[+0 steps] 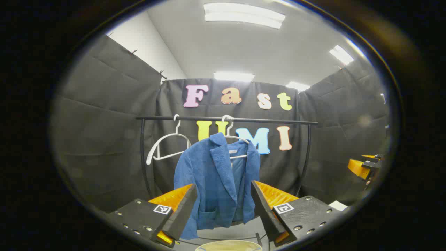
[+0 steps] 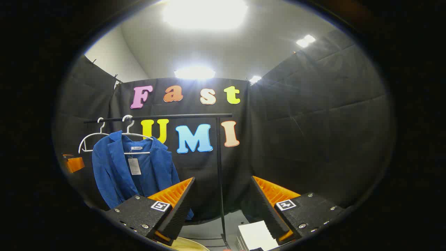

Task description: Grasp the clothes on the hanger with both hands and then place them into the laundry hamper below.

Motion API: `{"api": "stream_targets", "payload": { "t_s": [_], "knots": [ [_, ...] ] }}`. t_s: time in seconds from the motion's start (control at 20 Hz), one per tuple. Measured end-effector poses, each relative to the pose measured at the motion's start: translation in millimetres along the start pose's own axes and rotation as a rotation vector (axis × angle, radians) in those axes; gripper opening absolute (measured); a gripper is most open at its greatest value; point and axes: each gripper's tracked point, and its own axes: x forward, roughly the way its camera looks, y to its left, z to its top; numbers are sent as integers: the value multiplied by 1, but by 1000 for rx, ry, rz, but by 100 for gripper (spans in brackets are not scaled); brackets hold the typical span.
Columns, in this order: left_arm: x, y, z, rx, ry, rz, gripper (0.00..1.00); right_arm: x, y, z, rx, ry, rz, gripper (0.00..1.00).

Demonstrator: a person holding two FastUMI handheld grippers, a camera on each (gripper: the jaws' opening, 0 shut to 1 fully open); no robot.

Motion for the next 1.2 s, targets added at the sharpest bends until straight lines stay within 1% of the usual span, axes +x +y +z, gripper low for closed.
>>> {"api": "stream_targets", "payload": {
  "t_s": [0.25, 0.4, 0.75, 1.0, 1.2],
  "knots": [
    [-4, 2, -3, -11, -3, 11, 89, 0, 6, 3, -8, 3, 21, 94],
    [-6, 4, -1, 2, -9, 22, 89, -3, 6, 5, -1, 5, 27, 94],
    [-10, 3, -3, -2, -3, 28, 90, -2, 4, 5, 0, 20, 24, 94],
    [-1, 1, -5, -3, 12, 36, 89, 11, 7, -2, 7, 48, 35, 94],
    [9, -3, -11, -6, 29, 57, 89, 26, 7, -9, 5, 57, 50, 94]
  ]
}}
